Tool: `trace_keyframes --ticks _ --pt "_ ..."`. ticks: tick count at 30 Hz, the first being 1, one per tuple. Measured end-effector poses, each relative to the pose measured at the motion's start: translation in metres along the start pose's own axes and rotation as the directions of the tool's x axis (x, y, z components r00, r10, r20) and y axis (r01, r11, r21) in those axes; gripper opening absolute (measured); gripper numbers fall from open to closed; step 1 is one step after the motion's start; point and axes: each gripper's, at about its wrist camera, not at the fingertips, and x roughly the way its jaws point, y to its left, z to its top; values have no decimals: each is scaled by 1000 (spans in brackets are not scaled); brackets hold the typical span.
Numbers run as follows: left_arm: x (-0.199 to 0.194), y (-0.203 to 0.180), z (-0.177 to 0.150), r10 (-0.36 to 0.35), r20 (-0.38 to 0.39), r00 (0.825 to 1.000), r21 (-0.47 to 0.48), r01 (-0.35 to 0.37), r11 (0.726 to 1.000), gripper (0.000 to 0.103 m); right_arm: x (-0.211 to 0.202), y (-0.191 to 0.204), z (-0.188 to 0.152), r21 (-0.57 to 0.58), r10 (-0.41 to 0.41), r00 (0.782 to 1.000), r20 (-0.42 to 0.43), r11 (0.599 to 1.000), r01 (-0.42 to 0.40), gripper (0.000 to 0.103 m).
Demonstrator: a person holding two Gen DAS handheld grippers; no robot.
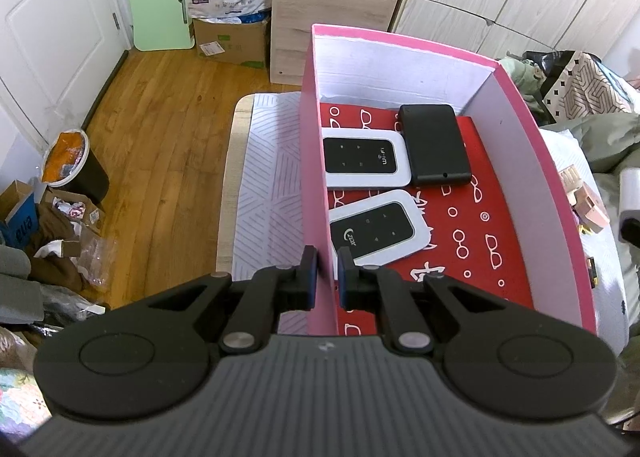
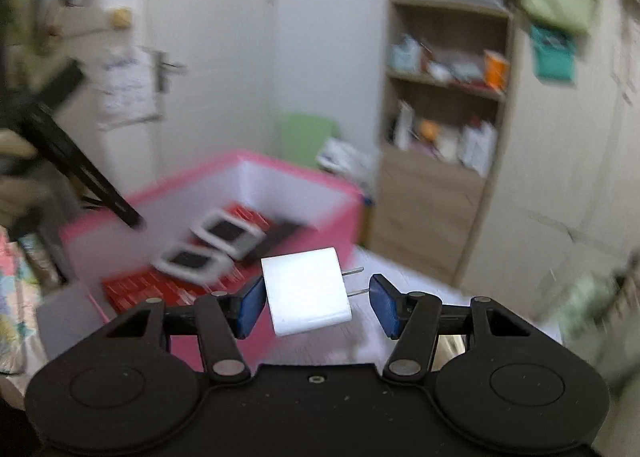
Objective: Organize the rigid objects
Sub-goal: 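Place the charger plug in the box beside the ZTE router, release, then withdraw the open right tool from the box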
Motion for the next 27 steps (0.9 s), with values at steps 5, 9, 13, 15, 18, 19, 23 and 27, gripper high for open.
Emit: trace_keyframes --ticks 5,9,13,15,18,19,23,27 --pt "-1 1 -1 3 5 1000 4 -3 1000 10 36 31 35 -151 135 988 -73 978 -145 62" --pt "-1 0 -2 3 6 1000 3 -3 1000 10 79 52 42 -260 176 963 -203 939 -227 62" --pt "-1 0 -2 -3 2 1000 -1 3 1000 10 123 65 48 -373 110 944 -312 899 -229 62" --pt "-1 -1 -2 -2 2 1000 4 2 1000 10 141 68 47 -414 92 920 -382 873 -259 62" --pt "-2 -1 -2 -2 5 1000 7 2 1000 10 165 75 42 -449 69 877 -475 838 -309 62" --pt "-2 0 -2 -5 6 1000 6 5 1000 10 170 78 42 -466 56 868 -494 825 -319 62" --pt "-2 3 -3 -20 7 1000 -2 20 1000 10 182 84 37 -520 10 869 -495 798 -305 71" --pt "-2 5 -2 -30 7 1000 -1 30 1000 10 171 81 50 -487 51 902 -430 827 -279 73"
